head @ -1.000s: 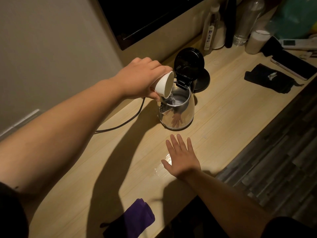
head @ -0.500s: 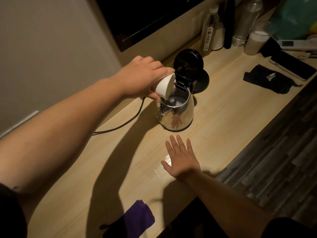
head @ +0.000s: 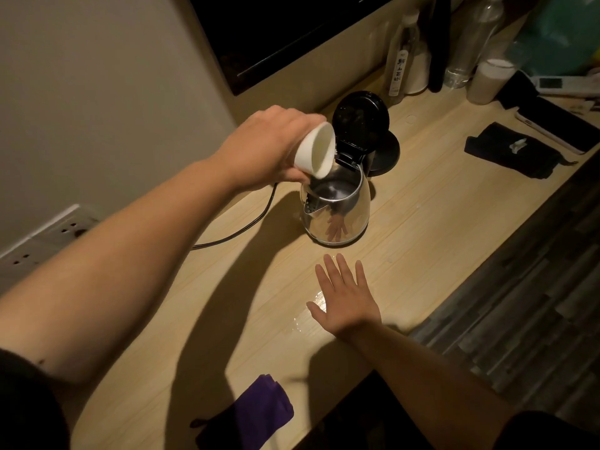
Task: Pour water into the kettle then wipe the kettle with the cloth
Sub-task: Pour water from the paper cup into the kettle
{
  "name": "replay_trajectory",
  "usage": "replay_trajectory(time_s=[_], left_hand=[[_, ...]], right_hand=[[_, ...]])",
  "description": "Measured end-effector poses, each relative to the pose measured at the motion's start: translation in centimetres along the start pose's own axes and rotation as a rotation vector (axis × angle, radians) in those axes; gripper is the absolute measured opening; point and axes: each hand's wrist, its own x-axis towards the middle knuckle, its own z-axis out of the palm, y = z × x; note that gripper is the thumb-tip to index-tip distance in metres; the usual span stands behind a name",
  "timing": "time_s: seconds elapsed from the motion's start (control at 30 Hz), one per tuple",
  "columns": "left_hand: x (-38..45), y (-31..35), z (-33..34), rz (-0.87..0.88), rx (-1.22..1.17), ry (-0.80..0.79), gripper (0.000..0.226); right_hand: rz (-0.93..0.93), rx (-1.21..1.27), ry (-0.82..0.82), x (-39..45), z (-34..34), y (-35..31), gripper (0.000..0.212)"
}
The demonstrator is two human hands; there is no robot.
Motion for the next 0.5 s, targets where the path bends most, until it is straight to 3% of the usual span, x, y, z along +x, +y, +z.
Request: replay_trajectory(time_s=[0.1,0.2,0.4,0.5], left_hand=[[-4.0,1.4,0.9,-0.382,-0.523,0.228,0.08],[-9.4,3.7,3.0,-0.717,-0.834,0.383,0.079],[-19.8,7.3,6.9,-1.087,-1.144,0.464,0.079],[-23.9,8.6,7.5,-1.158,-1.193,0.519,0.078]], right_hand=[[0.009,0.014,-0.007,0.0,0.1,0.1,0.08],[0.01,-0.03,-0.032,-0.1,0.0,0.2,0.081],[0.032,-0.042,-0.042,-0.5,-0.8,-0.3,0.08],[0.053,0.203,0.059,-0.7,-3.6,-2.5,0.073]])
